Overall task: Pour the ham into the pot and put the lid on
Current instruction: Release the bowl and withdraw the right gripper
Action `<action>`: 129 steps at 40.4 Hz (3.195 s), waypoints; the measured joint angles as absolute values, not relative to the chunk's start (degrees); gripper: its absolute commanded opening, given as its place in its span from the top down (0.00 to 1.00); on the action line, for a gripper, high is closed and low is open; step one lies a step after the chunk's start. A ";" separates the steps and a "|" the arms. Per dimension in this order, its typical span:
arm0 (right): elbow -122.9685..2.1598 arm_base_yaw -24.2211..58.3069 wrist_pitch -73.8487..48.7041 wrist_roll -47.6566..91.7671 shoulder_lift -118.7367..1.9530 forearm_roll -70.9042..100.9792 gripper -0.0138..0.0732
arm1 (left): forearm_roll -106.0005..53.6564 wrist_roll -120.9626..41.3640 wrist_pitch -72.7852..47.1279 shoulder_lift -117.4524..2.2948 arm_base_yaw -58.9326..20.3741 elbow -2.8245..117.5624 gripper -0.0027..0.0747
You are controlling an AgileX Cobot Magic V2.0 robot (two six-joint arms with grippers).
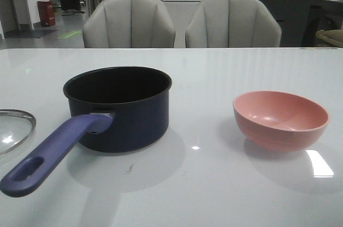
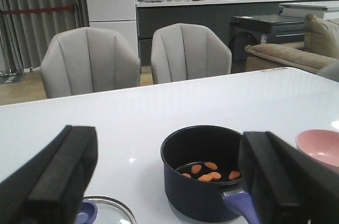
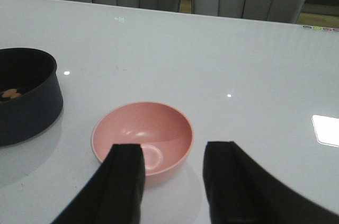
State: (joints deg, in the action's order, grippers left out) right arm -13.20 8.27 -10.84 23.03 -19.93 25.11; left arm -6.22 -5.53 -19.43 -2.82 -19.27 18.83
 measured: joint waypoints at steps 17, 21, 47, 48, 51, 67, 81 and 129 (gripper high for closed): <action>-13.11 8.31 -10.25 23.03 -19.83 25.13 0.67 | -6.32 -5.53 -18.55 -2.82 -19.27 18.83 0.21; -13.11 8.31 -10.25 23.03 -19.83 25.13 0.67 | -6.32 -5.53 -18.68 -3.28 -19.27 18.83 0.21; -13.11 8.31 -10.23 23.03 -19.83 25.13 0.67 | -6.88 0.53 -24.38 -40.75 -5.56 32.71 0.21; -13.11 8.31 -10.23 23.03 -19.83 25.13 0.67 | -7.24 0.53 -24.63 -42.65 -5.06 33.61 0.21; -13.11 8.31 -10.23 23.03 -19.83 25.13 0.67 | -8.35 0.53 -25.74 -47.23 -3.51 36.46 0.21; -13.11 8.31 -10.23 23.03 -19.83 25.13 0.67 | -8.44 0.53 -38.07 -73.45 -1.50 53.79 0.21; -13.11 8.31 -10.23 23.03 -19.83 25.13 0.67 | -10.34 0.53 -52.11 -90.78 4.04 69.21 0.21; -13.11 8.31 -10.23 23.03 -19.83 25.13 0.67 | -6.48 1.56 -56.41 -107.98 1.86 78.19 0.11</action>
